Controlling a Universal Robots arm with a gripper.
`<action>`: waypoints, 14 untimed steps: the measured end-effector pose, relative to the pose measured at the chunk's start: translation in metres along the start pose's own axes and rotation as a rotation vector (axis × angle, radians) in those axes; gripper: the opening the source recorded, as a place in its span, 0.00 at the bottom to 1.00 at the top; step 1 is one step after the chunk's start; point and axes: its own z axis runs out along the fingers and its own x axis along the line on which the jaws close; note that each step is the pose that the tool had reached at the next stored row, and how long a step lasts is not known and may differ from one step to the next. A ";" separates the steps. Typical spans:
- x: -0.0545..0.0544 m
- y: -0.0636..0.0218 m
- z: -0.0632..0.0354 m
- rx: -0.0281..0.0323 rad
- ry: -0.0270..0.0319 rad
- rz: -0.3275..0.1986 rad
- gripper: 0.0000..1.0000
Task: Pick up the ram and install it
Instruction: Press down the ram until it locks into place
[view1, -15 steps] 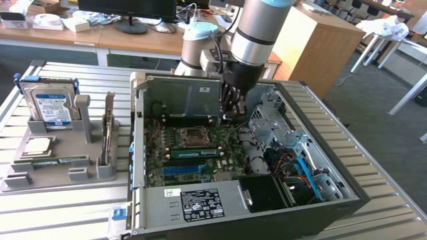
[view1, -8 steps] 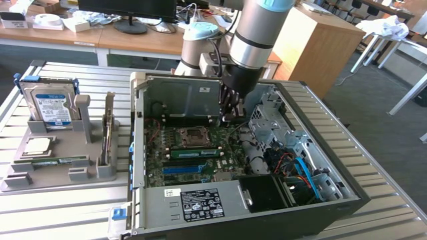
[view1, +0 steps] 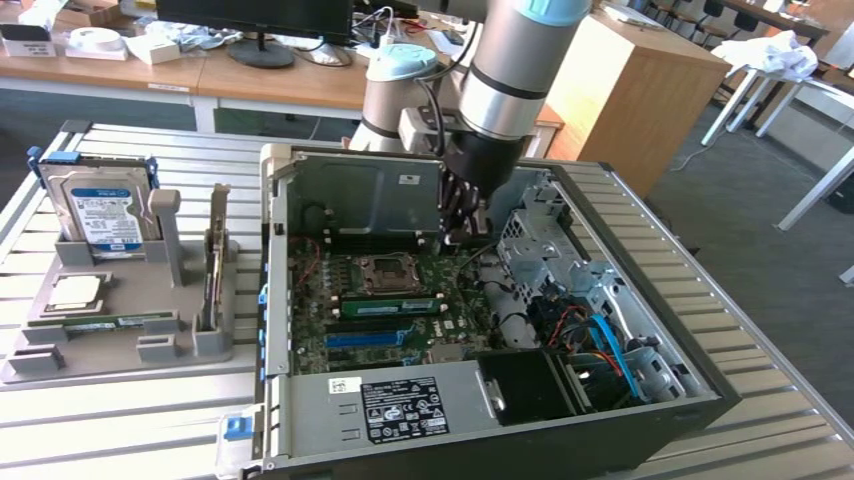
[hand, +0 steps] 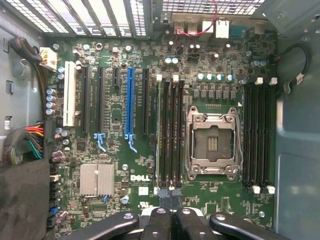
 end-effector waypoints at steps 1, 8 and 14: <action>0.001 0.0000 0.0000 0.0001 0.0000 0.000 0.10; 0.004 0.0000 -0.0001 0.0000 -0.0001 0.000 0.10; 0.005 0.0000 0.0034 0.0000 0.0001 0.000 0.10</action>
